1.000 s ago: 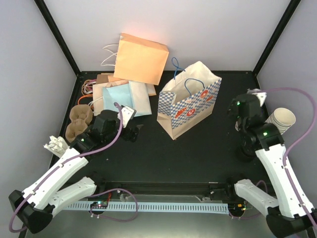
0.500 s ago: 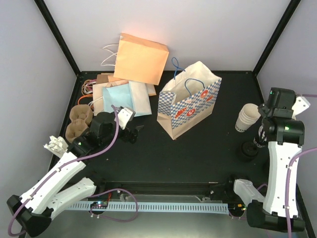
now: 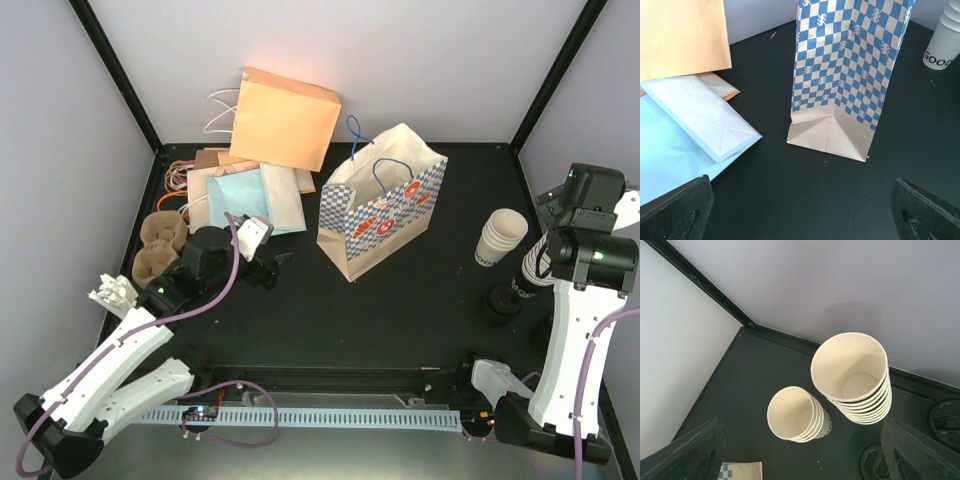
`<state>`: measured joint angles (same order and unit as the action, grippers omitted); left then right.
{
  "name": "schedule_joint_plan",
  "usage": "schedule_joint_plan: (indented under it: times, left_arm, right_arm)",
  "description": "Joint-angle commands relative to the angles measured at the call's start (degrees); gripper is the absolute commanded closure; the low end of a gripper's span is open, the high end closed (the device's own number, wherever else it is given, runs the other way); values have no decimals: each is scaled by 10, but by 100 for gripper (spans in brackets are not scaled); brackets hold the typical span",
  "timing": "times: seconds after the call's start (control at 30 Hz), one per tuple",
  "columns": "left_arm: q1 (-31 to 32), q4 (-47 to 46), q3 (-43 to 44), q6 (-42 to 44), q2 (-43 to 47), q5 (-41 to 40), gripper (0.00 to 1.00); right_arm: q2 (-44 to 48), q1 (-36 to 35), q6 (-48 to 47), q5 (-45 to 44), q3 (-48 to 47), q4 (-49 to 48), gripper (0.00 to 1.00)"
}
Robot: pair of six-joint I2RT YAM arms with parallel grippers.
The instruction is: Pack the takeout coffee
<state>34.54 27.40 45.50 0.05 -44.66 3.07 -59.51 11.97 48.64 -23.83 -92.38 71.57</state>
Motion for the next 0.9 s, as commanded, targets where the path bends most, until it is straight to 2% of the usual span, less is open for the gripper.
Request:
schedule_joint_plan:
  times: [0.0, 0.1, 0.27, 0.33, 0.47, 0.57, 0.67, 0.87]
  left_arm:
    - [-4, -13, 1, 2, 0, 9, 1]
    - [-4, -12, -2, 1, 1, 5, 1]
    - [-4, -14, -6, 0, 1, 6, 2]
    - [-4, -13, -6, 0, 0, 5, 2]
    - [-4, -12, -7, -1, -3, 6, 2]
    - [-4, -12, -7, 0, -6, 4, 2]
    - [-4, -11, -8, -1, -7, 0, 1]
    - [-4, -11, -7, 2, -11, -4, 1]
  right_arm:
    - [-9, 4, 20, -17, 14, 3, 13]
    - [-29, 15, 40, -18, 19, 14, 14]
    - [-1, 55, 89, -36, 77, -4, 14]
    - [17, 88, 79, -30, 113, -26, 14]
    - [12, 192, 38, 49, 139, -50, 14]
    - [-13, 249, 20, 120, 151, -63, 26]
    - [-30, 263, 16, 146, 154, -72, 33]
    - [-74, 269, 12, 159, 106, -62, 35]
